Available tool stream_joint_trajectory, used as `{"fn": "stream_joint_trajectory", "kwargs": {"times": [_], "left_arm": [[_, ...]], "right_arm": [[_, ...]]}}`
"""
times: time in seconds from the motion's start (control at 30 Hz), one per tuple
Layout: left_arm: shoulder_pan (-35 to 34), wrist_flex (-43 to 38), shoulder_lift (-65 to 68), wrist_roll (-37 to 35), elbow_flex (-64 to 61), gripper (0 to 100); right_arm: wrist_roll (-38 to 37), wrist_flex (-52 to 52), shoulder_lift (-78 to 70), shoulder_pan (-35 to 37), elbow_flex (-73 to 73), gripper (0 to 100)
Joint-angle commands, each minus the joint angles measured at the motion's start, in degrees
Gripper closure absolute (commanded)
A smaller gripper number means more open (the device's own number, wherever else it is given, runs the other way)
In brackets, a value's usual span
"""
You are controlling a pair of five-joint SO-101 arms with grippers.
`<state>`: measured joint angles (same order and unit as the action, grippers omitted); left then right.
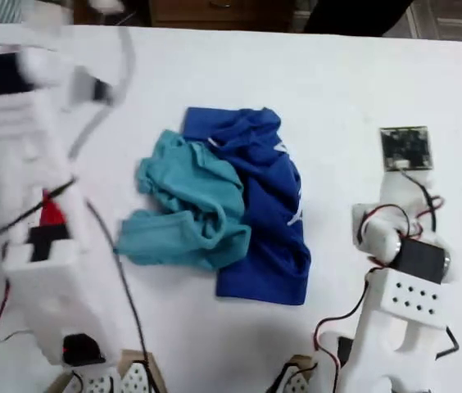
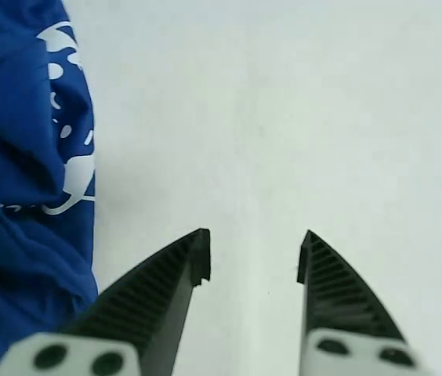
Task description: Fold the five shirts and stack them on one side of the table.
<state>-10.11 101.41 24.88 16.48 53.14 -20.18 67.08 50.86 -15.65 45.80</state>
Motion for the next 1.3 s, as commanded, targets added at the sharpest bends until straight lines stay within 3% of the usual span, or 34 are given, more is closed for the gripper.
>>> {"fn": "stream_joint_trajectory", "kwargs": {"times": [0.0,0.17,0.5,0.57,0.67,0.77,0.97,1.17,1.27], "left_arm": [[11.9,-0.9,-4.1,-3.0,-14.8,71],[18.5,-6.9,-4.2,-3.8,-26.6,71],[19.0,-17.5,-4.2,-4.6,-44.3,71],[18.9,-20.0,-4.2,-4.6,-46.8,75],[16.4,-22.6,-4.2,-5.0,-48.0,98],[11.1,-23.0,-4.8,-5.0,-47.6,97],[-7.0,-16.1,-4.9,-5.0,-32.9,97],[-25.8,-2.6,-4.9,-4.6,1.2,97],[-33.9,0.3,-4.8,-1.6,19.0,97]], "right_arm": [[0.4,-0.3,-0.2,-1.8,-0.7,80.9],[0.4,0.0,-0.2,-1.8,-0.6,80.9],[0.4,-0.1,-0.2,-1.5,-0.6,80.9],[0.4,-0.3,-0.2,-1.5,-0.6,80.9],[0.4,-0.3,-0.2,-1.5,-0.6,80.9],[0.4,-0.2,-0.2,-1.5,-0.6,80.9],[0.4,-0.3,-0.2,-1.5,-0.6,80.9],[0.8,-0.3,-0.2,0.9,-0.4,80.9],[0.9,-0.3,-0.2,3.8,-0.4,80.9]]}}
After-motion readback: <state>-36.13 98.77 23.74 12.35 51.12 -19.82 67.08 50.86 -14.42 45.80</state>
